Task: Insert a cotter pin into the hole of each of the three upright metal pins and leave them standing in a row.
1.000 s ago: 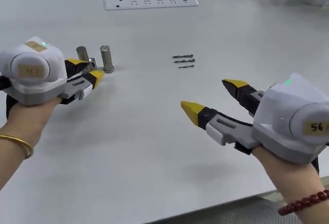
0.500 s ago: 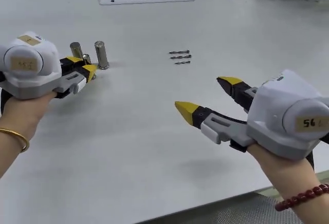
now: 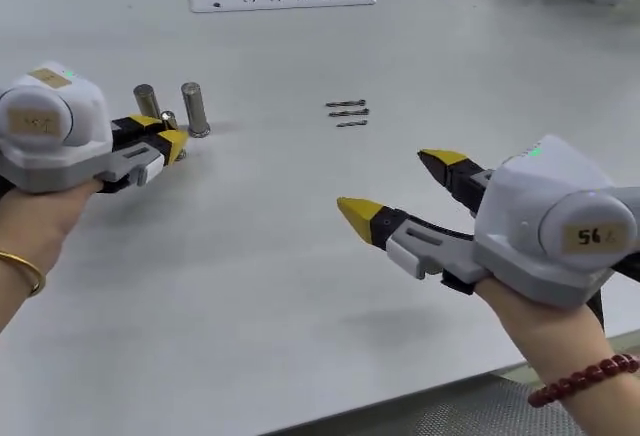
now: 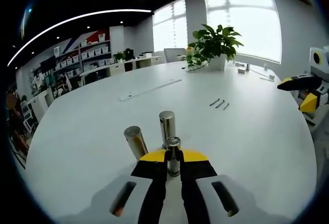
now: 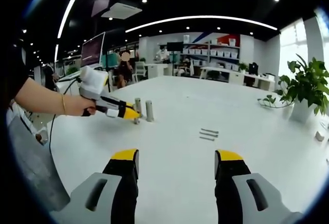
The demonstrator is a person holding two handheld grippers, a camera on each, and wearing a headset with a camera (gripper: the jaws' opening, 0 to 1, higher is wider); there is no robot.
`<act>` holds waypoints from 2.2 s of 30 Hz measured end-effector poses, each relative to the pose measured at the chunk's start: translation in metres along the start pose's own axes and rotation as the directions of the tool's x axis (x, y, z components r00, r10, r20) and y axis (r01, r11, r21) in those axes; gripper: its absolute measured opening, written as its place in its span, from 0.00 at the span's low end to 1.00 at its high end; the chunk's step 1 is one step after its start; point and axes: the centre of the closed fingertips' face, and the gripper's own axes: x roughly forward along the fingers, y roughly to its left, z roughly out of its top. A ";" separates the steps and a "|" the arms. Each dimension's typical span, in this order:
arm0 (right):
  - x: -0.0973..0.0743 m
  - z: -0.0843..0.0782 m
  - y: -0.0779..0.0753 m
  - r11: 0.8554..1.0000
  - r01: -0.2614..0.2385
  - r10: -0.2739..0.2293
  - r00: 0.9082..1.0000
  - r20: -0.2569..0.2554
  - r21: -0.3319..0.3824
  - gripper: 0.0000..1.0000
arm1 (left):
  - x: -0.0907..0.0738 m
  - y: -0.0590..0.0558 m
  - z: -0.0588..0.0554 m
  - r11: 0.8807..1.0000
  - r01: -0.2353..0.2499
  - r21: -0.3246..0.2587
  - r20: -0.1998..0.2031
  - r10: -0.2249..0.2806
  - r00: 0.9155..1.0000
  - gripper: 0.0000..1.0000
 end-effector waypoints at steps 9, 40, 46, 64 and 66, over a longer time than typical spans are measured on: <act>0.001 -0.001 0.000 1.000 -0.002 0.002 1.000 -0.006 -0.005 0.56 | -0.008 -0.018 -0.001 0.999 0.038 0.028 -0.010 -0.038 0.999 0.05; 0.003 -0.002 0.001 1.000 -0.016 0.016 1.000 -0.013 -0.012 0.55 | -0.024 -0.056 -0.010 0.987 0.143 0.071 -0.007 -0.143 0.990 0.06; 0.004 -0.001 0.001 1.000 -0.018 0.018 1.000 -0.013 -0.012 0.55 | -0.024 -0.053 -0.009 0.988 0.133 0.077 -0.010 -0.133 0.991 0.14; 0.002 0.001 -0.015 0.995 -0.073 0.065 0.992 -0.109 -0.065 0.44 | -0.050 -0.064 0.002 0.994 0.110 0.008 0.004 -0.110 0.994 0.50; 0.003 0.002 -0.018 0.989 -0.108 0.094 0.986 -0.135 -0.101 0.41 | -0.053 -0.065 0.003 0.995 0.099 0.000 0.003 -0.099 0.995 0.55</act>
